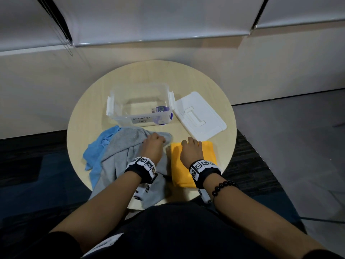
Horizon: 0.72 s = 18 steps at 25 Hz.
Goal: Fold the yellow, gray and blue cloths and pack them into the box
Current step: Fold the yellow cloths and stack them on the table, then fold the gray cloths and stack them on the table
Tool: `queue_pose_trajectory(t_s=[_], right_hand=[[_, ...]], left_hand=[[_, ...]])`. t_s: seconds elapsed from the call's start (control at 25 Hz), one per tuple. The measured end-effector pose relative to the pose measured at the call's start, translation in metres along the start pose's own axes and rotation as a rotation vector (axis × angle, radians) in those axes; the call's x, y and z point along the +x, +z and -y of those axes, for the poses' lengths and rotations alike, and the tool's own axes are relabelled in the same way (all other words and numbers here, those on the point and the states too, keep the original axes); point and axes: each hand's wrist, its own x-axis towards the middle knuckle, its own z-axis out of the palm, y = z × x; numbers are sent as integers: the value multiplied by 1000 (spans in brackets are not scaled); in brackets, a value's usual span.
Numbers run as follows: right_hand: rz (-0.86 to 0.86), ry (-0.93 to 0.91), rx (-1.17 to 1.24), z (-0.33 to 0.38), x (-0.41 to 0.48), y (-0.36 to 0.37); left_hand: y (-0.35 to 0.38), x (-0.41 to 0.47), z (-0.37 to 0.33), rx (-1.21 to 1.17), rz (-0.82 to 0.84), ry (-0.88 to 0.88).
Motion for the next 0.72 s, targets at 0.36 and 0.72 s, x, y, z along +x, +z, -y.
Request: queue_pose_trajectory(t_s=[0.36,0.72], right_hand=[[41,-129,238,65,14,-23],[-26,-376,1098,137,24,-95]], left_hand=[[-47,-1,94,31,-102,-341],[-171,-12,79,-756,-380,12]])
